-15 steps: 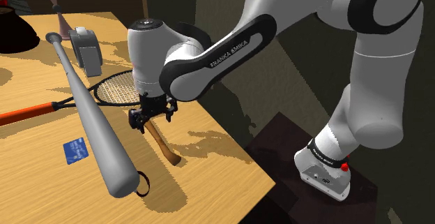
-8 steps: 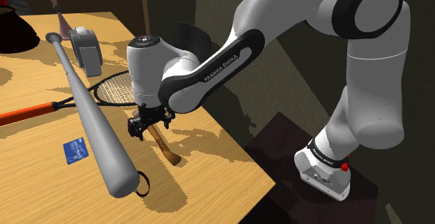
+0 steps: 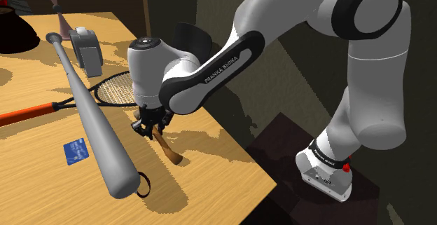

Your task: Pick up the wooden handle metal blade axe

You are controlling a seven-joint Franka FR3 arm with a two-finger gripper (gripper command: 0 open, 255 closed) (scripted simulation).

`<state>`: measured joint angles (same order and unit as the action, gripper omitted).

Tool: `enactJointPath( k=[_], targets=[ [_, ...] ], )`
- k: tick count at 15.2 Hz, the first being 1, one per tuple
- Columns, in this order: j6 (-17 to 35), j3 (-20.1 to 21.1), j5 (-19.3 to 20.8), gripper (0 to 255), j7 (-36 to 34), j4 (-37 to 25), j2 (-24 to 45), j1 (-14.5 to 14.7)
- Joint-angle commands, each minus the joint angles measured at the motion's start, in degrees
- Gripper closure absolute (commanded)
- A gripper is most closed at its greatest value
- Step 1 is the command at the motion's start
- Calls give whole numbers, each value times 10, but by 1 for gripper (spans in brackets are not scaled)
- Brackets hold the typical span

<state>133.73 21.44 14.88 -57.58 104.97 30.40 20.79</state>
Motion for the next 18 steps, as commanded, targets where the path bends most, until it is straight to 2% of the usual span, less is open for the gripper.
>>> enactJointPath(
  k=[1, 4, 18],
  targets=[
    [4, 1, -1, 255, 0, 0, 2, 1],
    [6, 1, 0, 255, 0, 1, 3, 1],
    [-75, 21, -33, 255, 21, -20, -60, -13]
  ],
)
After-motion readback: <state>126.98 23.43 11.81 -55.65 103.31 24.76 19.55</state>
